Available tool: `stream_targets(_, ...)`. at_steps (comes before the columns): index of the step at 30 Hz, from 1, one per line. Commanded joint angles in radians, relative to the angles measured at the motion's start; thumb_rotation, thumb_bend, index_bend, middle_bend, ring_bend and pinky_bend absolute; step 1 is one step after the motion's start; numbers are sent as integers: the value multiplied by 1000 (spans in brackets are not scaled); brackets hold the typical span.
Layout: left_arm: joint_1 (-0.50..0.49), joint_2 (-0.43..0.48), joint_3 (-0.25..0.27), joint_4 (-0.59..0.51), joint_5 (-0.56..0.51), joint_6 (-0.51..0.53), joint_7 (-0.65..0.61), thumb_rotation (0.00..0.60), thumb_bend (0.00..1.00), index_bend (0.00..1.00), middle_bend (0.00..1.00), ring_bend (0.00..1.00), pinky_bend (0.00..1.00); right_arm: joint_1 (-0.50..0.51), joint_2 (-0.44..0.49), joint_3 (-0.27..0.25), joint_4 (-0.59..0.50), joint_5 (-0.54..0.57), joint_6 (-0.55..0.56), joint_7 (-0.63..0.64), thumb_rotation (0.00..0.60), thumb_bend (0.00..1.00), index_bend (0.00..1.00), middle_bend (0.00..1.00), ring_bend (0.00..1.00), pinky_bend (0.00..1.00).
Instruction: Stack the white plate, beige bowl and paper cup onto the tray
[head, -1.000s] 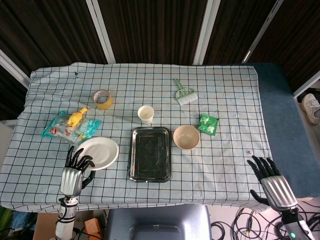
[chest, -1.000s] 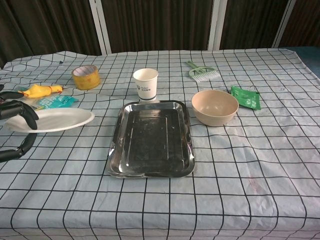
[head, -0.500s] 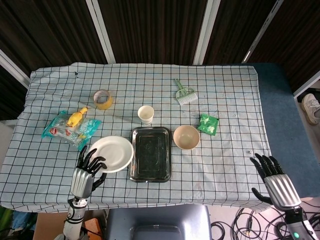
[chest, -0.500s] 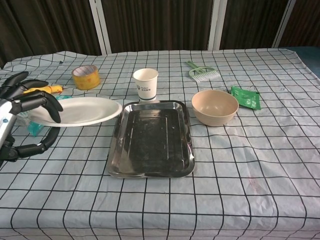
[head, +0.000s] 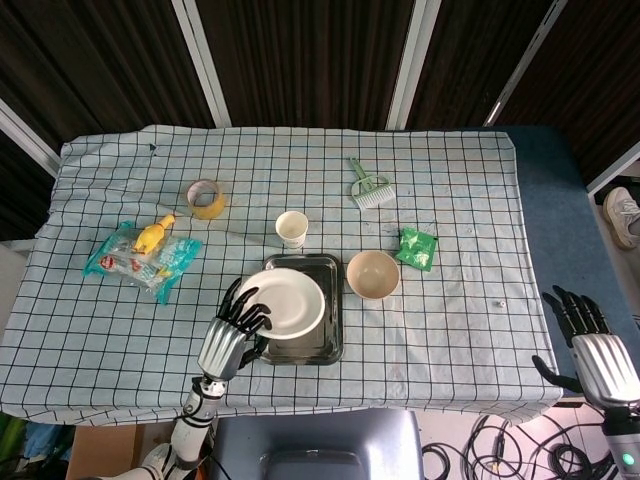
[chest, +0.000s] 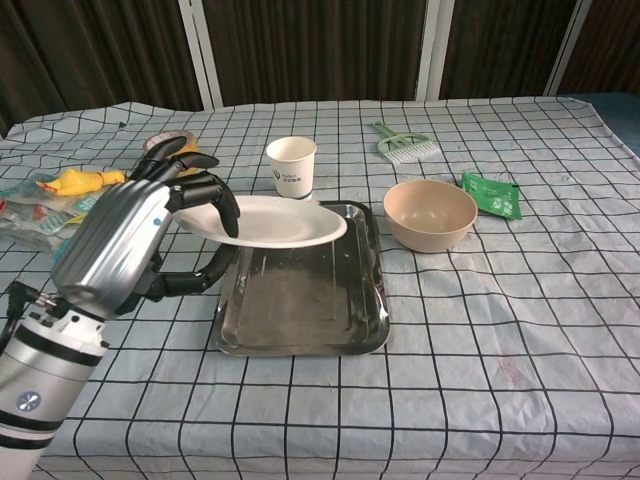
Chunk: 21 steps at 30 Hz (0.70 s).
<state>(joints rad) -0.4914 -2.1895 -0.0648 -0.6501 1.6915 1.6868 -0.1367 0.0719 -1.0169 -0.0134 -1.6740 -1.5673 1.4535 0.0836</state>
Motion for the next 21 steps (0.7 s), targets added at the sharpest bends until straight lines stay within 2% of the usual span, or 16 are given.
stream_targets(1, -12, -10, -7, 0, -5, -14, -1, 600, 481, 836, 448, 181, 28, 0, 3, 3, -4, 10, -4, 13, 600, 201, 0, 0, 0, 0)
stream_targets(5, -51, -30, -15, 2, -13, -76, -4, 600, 475, 836, 450, 182, 27, -1, 31, 25, 1, 29, 9, 95, 600, 200, 0, 0, 0, 0)
stream_targets(10, -74, -73, -7, 39, -27, -149, 6, 600, 470, 832, 449, 182, 27, -3, 44, 16, 8, 2, 12, 144, 600, 229, 0, 0, 0, 0)
stream_targets(19, -62, -80, 20, 54, -49, -205, 24, 600, 454, 801, 443, 185, 28, -7, 51, 10, 13, -7, 12, 161, 600, 246, 0, 0, 0, 0)
stream_targets(21, -60, -80, 24, 55, -51, -210, 30, 600, 437, 764, 436, 184, 27, -7, 50, 12, 12, -2, 11, 157, 600, 247, 0, 0, 0, 0)
